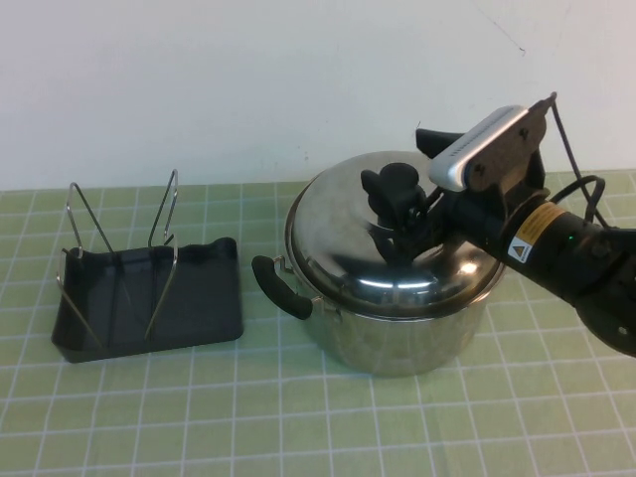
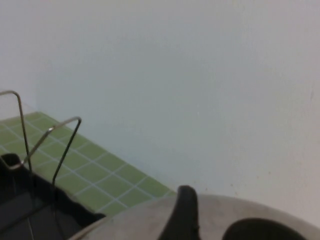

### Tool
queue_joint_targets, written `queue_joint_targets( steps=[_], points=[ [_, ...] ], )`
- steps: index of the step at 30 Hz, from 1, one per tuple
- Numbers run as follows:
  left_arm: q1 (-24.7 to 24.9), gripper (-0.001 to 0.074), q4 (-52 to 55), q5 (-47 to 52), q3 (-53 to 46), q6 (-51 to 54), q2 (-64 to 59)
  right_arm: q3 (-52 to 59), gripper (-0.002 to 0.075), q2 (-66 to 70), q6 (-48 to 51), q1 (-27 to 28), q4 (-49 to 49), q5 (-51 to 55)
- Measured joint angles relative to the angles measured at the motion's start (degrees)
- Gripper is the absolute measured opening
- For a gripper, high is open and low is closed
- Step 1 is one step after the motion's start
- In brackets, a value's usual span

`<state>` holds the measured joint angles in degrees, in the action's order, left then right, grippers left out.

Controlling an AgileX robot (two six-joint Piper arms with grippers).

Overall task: Put pot lid on rack
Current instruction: Open the pot

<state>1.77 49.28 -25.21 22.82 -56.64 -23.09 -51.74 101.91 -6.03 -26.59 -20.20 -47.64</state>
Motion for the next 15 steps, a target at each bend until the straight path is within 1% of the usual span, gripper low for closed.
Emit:
queue_joint_targets(
  steps=[3, 5, 6, 8, 9, 11, 15],
  points=[
    [0.00, -0.0003, 5.89, -2.49, 0.00, -5.56, 0.00, -0.32, 0.0614, 1.70, -0.49, 0.00, 0.23, 1.22],
    [0.00, -0.0003, 8.28, -3.80, 0.00, -8.35, 0.00, -0.25, 0.0602, 2.10, -0.49, 0.00, 0.26, 2.02],
    [0.00, -0.0003, 9.06, -4.27, 0.00, -9.50, 0.00, -0.25, 0.0582, 2.21, -0.49, 0.00, 0.26, 2.03],
    [0.00, -0.0003, 9.95, -4.77, 0.00, -11.95, 0.00, -0.25, 0.0517, 2.24, -0.54, 0.00, 0.26, 2.03],
    [0.00, -0.0003, 10.22, -4.77, 0.00, -13.21, 0.00, -0.25, 0.0454, 2.24, -0.54, 0.00, 0.38, 2.03],
    [0.00, -0.0003, 10.50, -4.82, 0.00, -16.64, 0.00, -0.25, 0.0353, 2.24, -0.54, -0.11, 0.38, 2.03],
    [0.00, -0.0003, 11.82, -4.82, 0.00, -22.94, 0.00, -0.25, 0.0353, 2.33, -0.63, -0.12, 0.38, 2.03]
  ],
)
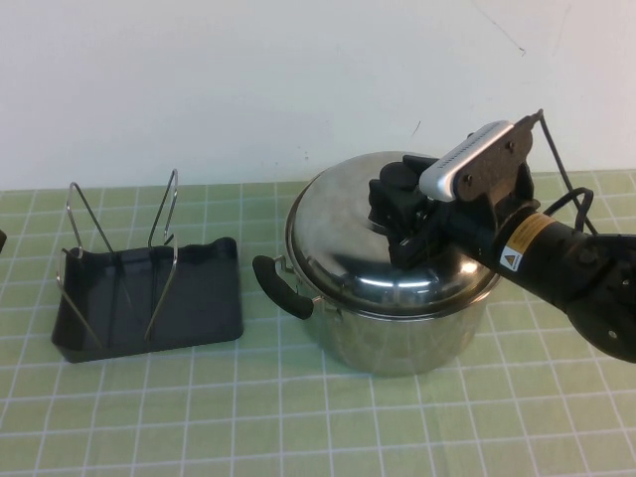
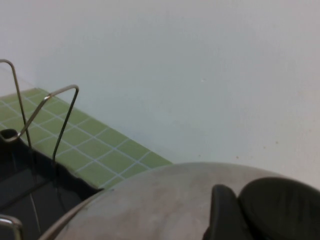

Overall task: Put pot lid on rack
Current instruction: Open the pot, then hand over the pot lid

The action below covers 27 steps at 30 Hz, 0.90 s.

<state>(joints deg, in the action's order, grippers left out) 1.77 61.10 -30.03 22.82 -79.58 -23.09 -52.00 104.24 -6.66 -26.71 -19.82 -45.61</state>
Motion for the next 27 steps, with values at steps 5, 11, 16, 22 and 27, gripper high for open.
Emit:
queue_joint_targets(
  steps=[5, 11, 16, 22, 27],
  points=[
    [0.00, 0.0004, 2.25, 0.34, 0.00, -13.23, 0.00, 0.00, 0.0353, -0.11, 2.28, 0.00, -0.11, -0.88],
    [0.00, 0.0291, 3.35, -0.52, 0.00, -38.73, 0.00, 0.00, 0.0353, -6.22, 6.66, 0.00, -0.18, -5.71],
    [0.00, 0.0621, 7.28, -4.77, 0.00, -53.19, 0.00, -0.10, 0.0353, -14.17, 3.97, -1.22, -4.18, -9.90],
    [0.00, 0.0687, 10.19, -7.01, 0.00, -59.58, 0.00, -3.20, 0.0353, -18.38, -8.24, -9.37, -12.85, -10.92],
    [0.00, 0.0691, 10.42, -7.24, 0.00, -60.71, 0.00, -6.11, 0.0353, -18.49, -12.52, -17.05, -16.24, -11.02]
  ],
)
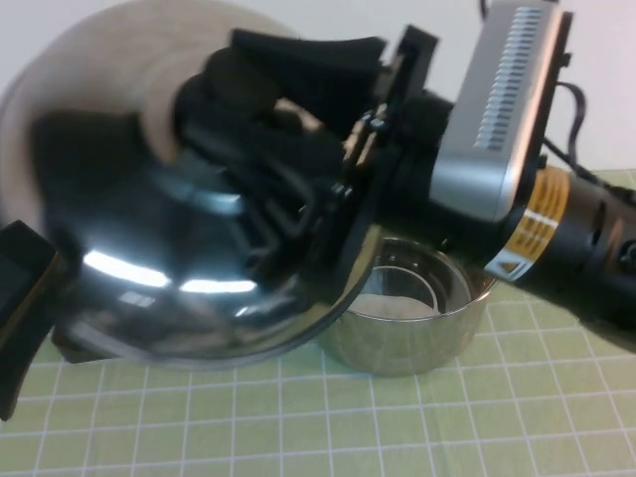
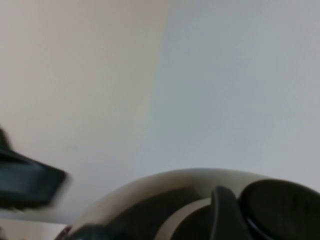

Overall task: Put pot lid on rack
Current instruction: Hand over the pot lid

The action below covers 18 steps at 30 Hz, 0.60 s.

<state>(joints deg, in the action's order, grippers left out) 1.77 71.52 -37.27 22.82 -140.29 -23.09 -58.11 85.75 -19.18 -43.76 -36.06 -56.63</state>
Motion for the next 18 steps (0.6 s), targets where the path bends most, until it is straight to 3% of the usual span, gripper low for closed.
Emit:
queue_joint_targets(
  steps=[4, 6, 9, 13, 18],
  points=[
    [0.00, 0.0683, 0.00, -0.21, 0.00, -0.14, 0.00, -1.19, 0.0353, 0.00, -0.45, -4.40, -0.96, 0.55],
    [0.00, 0.0645, 0.00, -0.47, 0.00, -0.22, 0.00, -1.33, 0.0353, 0.00, -0.55, -5.86, -1.20, 1.88],
    [0.00, 0.0499, 0.00, -1.02, 0.00, 0.33, 0.00, -1.32, 0.0353, 0.00, -0.55, -7.33, -2.23, 4.29],
    [0.00, 0.0202, -1.23, -2.58, 0.14, 2.23, 0.00, -1.32, 0.0353, 0.13, -0.96, -7.67, -3.37, 6.11],
    [0.00, 0.0195, -1.45, -2.72, 0.40, 3.43, 0.24, -1.20, 0.0353, 0.21, -1.67, -7.67, -3.72, 5.62]
  ],
)
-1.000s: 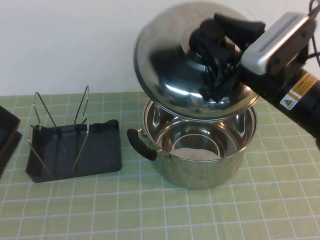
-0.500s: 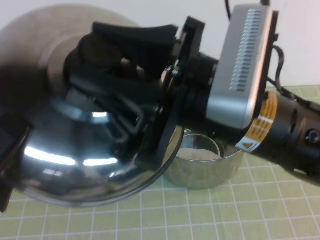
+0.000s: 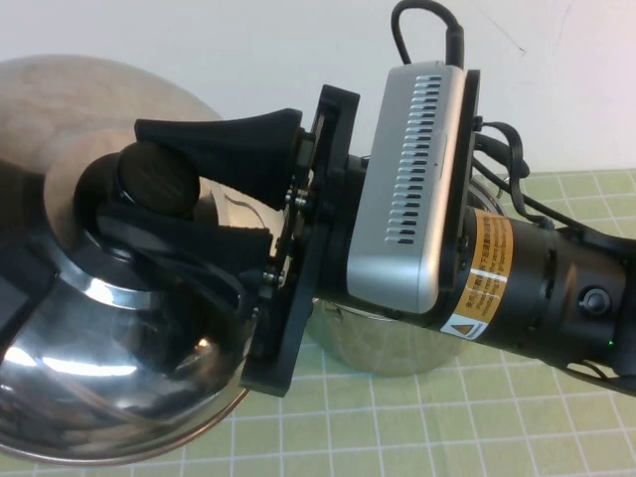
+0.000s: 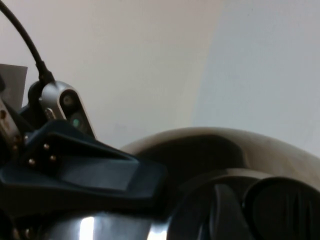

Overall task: Put pot lid on rack
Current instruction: Hand over the pot lid, then place the pot lid on the pot rack

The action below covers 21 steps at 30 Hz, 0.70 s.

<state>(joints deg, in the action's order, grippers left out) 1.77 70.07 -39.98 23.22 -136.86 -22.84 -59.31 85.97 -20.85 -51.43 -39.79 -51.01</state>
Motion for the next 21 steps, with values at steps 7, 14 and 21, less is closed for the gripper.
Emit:
queue_joint_targets(
  steps=[7, 14, 21],
  points=[
    [0.00, 0.0169, 1.49, -1.55, -0.11, 0.78, 0.00, -0.11, 0.0470, 0.00, -1.29, 0.10, -0.39, -0.99],
    [0.00, 0.0172, 3.40, -0.01, 0.93, 7.38, -0.41, -0.11, 0.0621, -0.88, 2.49, -0.10, 2.43, -5.00],
    [0.00, 0.0169, 22.48, 13.33, 10.57, 7.61, -4.99, -0.20, 0.0482, -8.69, 11.36, -0.24, 1.73, -0.32]
  ],
)
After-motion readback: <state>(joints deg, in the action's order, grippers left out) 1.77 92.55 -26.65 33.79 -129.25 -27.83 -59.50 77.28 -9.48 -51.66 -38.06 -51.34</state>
